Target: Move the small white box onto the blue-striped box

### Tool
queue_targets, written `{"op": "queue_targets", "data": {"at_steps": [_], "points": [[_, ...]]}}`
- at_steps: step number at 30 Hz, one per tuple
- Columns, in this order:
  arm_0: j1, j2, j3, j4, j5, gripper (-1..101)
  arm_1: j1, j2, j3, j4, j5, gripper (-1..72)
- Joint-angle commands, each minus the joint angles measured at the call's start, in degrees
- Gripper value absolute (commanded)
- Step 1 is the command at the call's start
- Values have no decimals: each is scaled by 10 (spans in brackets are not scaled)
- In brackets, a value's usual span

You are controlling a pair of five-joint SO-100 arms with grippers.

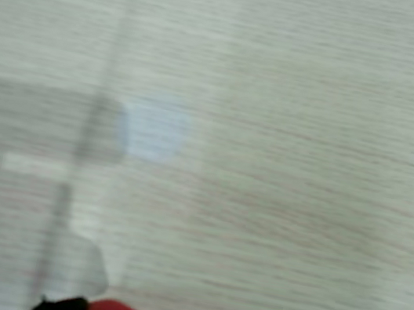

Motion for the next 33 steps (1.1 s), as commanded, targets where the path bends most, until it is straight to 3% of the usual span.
{"op": "queue_targets", "data": {"at_steps": [1, 9, 11, 15, 18, 24, 28, 30, 33], "points": [[12, 16, -11, 11, 2, 0, -28, -13, -7, 12, -65, 2], [12, 16, -11, 11, 2, 0, -30, -7, -7, 14, -54, 2], [12, 16, -11, 11, 2, 0, -35, 43, -33, 46, -35, 2], [12, 16, -11, 8, 3, 0, -81, -9, -302, 137, -6, 3], [12, 16, -11, 8, 2, 0, -198, -192, -519, 206, 95, 13], [12, 16, -11, 3, -4, 0, -465, -427, -687, 249, 311, 113], [12, 16, -11, 3, -3, 0, -591, -515, -704, 218, 410, 255], [12, 16, -11, 3, -2, 0, -632, -551, -709, 199, 458, 302], [12, 16, -11, 3, 0, 0, -631, -613, -738, 188, 510, 397]]}}
